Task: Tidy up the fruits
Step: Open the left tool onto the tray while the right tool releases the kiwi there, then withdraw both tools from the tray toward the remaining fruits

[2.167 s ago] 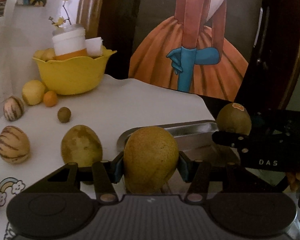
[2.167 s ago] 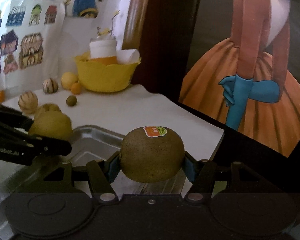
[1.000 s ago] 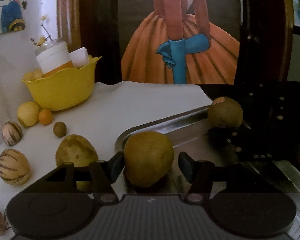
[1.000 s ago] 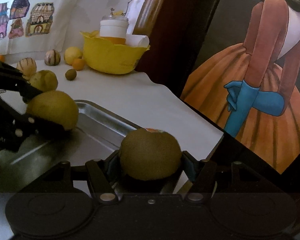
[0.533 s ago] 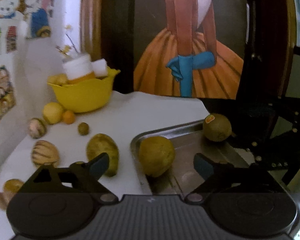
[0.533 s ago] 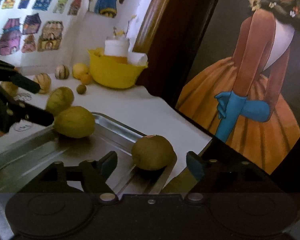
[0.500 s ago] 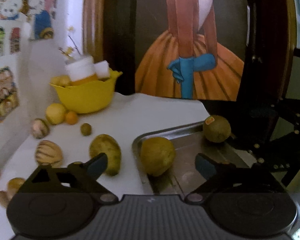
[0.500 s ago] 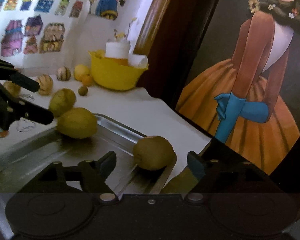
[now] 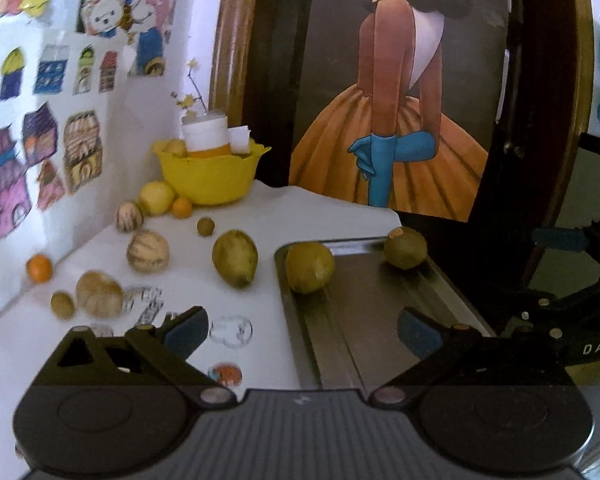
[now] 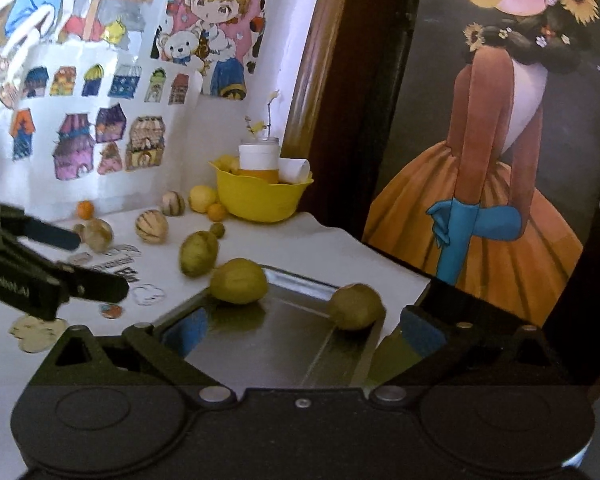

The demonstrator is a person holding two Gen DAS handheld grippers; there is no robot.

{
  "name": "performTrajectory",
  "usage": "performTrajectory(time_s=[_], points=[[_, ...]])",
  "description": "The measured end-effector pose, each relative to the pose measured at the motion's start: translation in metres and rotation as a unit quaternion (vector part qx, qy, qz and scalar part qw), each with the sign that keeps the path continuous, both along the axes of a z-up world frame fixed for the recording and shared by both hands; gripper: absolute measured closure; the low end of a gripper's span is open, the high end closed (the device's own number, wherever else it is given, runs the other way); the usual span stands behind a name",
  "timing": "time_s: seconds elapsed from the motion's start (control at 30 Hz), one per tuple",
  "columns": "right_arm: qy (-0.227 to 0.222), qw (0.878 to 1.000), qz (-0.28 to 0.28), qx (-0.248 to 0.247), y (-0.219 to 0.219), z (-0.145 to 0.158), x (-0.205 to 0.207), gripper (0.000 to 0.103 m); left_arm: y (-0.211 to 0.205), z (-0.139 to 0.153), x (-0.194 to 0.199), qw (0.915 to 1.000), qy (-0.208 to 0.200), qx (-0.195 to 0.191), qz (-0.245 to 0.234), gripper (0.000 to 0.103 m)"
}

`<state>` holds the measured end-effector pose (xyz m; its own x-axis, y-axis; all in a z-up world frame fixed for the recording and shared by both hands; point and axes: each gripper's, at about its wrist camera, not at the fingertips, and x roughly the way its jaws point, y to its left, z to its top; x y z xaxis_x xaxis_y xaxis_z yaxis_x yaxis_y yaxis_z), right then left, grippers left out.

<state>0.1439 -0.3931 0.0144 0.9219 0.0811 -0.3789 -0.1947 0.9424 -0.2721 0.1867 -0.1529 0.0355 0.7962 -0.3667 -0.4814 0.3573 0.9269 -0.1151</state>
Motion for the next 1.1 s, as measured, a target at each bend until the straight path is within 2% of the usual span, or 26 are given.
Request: performTrajectory(time_s=[0.27,0.53,0.73,0.93,1.1], points=[[0.01,1.0,0.002,0.011,0.021,-0.007,-0.048,0.001,0.026,-0.003,-0.04,0.9998,0.0,-0.003,0.019,0.0],[0.065,0.997,0.017,0.04,0.042,-0.025,-0.076,0.001,0.058,-0.01,-0.072,0.9993,0.015,-0.004,0.034,0.0],[0.118,0.989,0.026,0.082,0.059,-0.043,-0.085,0.001,0.078,-0.02,-0.086,0.998,0.043,0.006,0.046,0.0],[0.168,0.98,0.036,0.096,0.079,-0.055,-0.082,0.001,0.101,-0.03,-0.092,0.995,0.073,0.011,0.068,0.0],[0.187,0.974,0.086,0.092,0.104,-0.054,-0.078,0.001,0.123,-0.033,-0.088,0.9918,0.093,0.018,0.085,0.0]])
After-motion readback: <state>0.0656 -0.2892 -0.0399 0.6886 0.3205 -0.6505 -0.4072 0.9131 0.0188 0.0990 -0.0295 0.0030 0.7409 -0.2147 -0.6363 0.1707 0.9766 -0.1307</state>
